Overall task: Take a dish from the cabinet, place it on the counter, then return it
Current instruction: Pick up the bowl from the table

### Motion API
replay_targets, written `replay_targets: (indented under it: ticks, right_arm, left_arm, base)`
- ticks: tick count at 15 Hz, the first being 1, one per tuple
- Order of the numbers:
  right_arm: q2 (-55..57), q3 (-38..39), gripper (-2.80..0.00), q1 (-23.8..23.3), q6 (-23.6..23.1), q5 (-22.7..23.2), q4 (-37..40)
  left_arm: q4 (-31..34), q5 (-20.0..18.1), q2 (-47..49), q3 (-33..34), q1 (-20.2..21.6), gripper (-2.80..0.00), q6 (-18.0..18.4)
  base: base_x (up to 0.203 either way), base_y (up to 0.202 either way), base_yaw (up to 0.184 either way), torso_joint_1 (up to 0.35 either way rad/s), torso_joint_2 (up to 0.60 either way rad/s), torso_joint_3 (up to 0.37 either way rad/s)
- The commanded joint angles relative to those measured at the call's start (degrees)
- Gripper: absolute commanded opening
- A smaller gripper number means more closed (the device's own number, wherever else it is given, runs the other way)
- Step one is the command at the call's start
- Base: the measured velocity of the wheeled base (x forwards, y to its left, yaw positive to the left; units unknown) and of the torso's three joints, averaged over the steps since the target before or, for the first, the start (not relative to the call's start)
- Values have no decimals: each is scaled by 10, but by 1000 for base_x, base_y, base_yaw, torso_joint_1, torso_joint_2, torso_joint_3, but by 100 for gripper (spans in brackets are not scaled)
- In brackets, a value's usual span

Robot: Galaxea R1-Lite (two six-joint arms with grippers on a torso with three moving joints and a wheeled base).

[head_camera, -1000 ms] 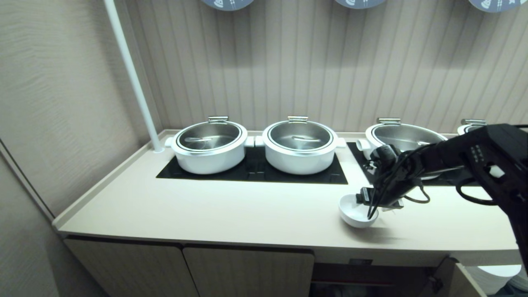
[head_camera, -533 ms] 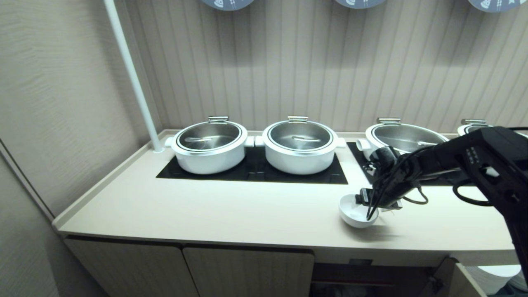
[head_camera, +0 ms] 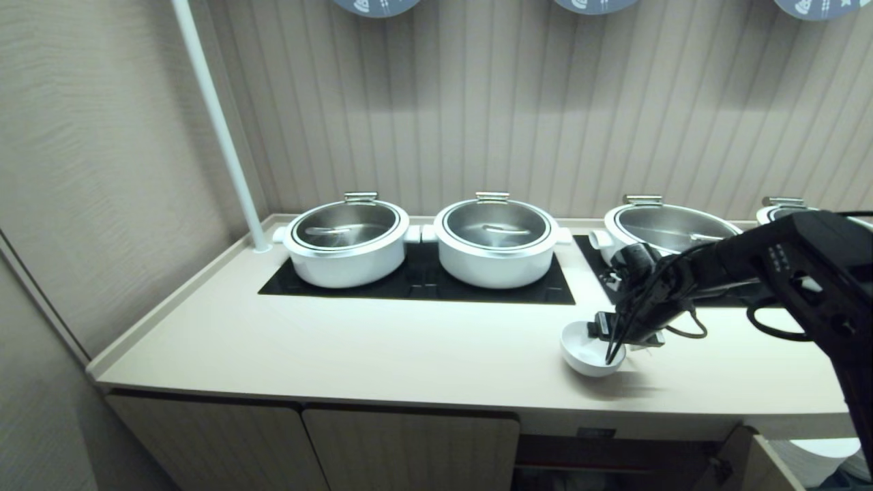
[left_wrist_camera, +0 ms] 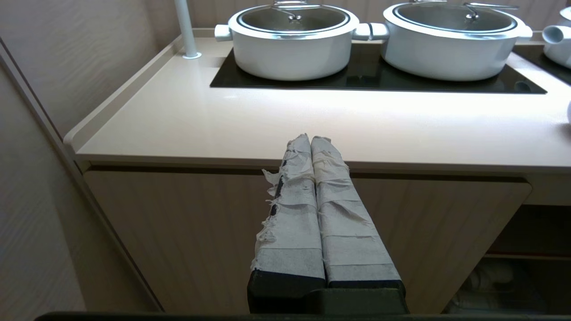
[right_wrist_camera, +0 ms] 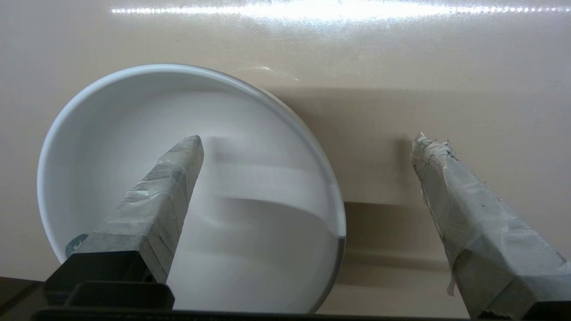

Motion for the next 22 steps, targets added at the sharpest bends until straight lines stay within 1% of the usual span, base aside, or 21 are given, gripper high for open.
replay_targets:
  ticks: [1, 2, 3, 9, 22]
  right_arm:
    - [0, 0, 0, 0, 0, 1, 1]
    - [0, 0, 0, 0, 0, 0, 1]
    - [-1, 0, -280, 0, 1, 1, 2]
    - [0, 0, -280, 0, 3, 2, -14]
    - [-9, 4, -280, -3, 3, 1, -14]
  left_arm:
    - [0, 0, 0, 0, 0, -280, 0]
    - [0, 0, 0, 0, 0, -280, 0]
    - [0, 0, 0, 1, 0, -280, 0]
    - [0, 0, 0, 0, 0, -280, 0]
    - [0, 0, 0, 0, 0, -280, 0]
  base:
    - [0, 0, 0, 0, 0, 0]
    - [0, 0, 0, 0, 0, 0]
    - [0, 0, 0, 0, 0, 0]
    - [0, 0, 0, 0, 0, 0]
    - [0, 0, 0, 0, 0, 0]
